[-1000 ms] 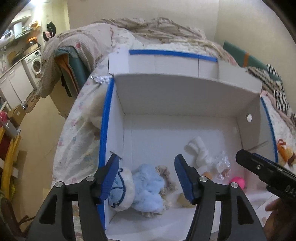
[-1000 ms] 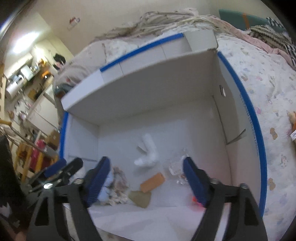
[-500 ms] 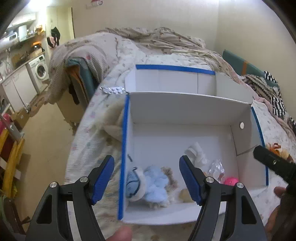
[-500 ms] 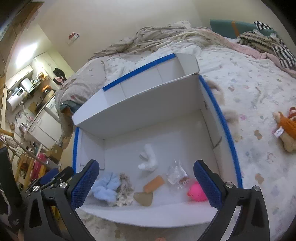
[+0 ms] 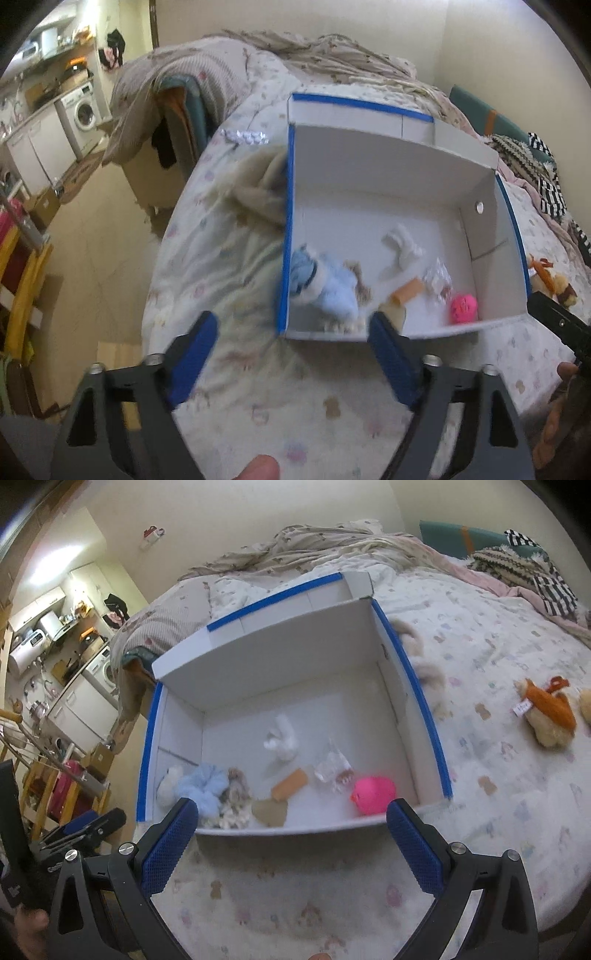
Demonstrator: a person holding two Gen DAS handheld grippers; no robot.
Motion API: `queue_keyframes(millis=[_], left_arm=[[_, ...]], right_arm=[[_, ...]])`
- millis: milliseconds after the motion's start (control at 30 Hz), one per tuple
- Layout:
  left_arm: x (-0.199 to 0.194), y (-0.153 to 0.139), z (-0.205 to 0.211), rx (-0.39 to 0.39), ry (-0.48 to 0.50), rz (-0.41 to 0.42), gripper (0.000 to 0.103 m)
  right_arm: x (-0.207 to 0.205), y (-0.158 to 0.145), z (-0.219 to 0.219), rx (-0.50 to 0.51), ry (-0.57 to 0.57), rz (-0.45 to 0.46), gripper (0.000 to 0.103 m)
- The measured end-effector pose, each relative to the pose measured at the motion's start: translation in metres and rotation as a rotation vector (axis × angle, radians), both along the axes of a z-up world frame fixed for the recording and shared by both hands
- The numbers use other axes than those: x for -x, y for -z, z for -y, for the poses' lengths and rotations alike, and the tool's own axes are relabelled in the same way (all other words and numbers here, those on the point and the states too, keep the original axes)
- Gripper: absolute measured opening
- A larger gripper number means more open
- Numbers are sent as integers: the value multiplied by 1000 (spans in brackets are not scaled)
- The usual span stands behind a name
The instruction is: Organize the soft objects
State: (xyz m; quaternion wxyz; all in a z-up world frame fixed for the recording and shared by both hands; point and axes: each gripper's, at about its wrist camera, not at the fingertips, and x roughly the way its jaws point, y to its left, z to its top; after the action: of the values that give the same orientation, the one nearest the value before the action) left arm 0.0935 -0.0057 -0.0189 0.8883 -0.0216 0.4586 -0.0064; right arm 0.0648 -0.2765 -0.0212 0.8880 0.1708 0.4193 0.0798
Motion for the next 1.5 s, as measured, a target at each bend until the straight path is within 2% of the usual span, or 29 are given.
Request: queue_keyframes(millis=[33, 133, 200, 333, 433, 533, 667, 767, 1500], left_arm=[[3, 1, -3, 10, -6, -4, 100], [18, 3, -13, 44, -26, -13, 101], [28, 1, -13, 28, -33, 12, 101], [51, -10, -6, -13, -14, 151, 101], [55, -21, -3, -9, -11, 224, 101], [56, -26, -5, -8, -24, 259, 101], [50, -25, -11, -17, -70, 261, 101], [47, -22, -16, 22, -81, 242, 101], [49, -19, -7, 11, -49, 240, 101]], right_arm=[[4, 1, -1, 5, 1, -4, 103], [16, 3, -3, 43, 17, 8, 103], [22, 1, -4, 75, 39, 38, 103], [25, -8, -9, 109, 56, 95, 103], [24, -11, -14, 124, 61, 124, 103], [25, -14, -20, 134, 58, 149, 103], [28, -17, -28, 172, 51, 181, 103], [28, -17, -32, 189, 39, 189, 103], [30, -18, -39, 203, 27, 197, 103]])
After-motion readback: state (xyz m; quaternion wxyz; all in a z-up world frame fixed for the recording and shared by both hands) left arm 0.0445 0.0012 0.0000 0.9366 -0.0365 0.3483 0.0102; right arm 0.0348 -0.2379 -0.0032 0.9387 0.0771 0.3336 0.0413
